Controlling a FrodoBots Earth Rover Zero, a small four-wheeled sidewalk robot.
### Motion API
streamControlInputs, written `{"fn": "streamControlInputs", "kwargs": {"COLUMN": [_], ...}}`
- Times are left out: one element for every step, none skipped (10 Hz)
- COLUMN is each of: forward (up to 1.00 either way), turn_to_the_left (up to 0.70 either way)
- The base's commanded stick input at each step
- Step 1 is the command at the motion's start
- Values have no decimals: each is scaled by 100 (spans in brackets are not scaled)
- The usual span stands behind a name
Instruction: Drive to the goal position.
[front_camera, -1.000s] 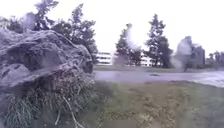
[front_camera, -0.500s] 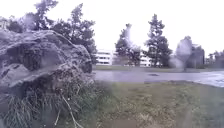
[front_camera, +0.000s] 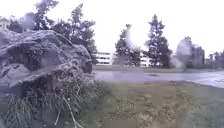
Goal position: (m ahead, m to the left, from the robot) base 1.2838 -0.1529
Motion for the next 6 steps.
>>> {"fn": "streamControlInputs", "kwargs": {"forward": [0,0,0,0,0,0], "turn_to_the_left": [-45,-45,-45,-12,0,-27]}}
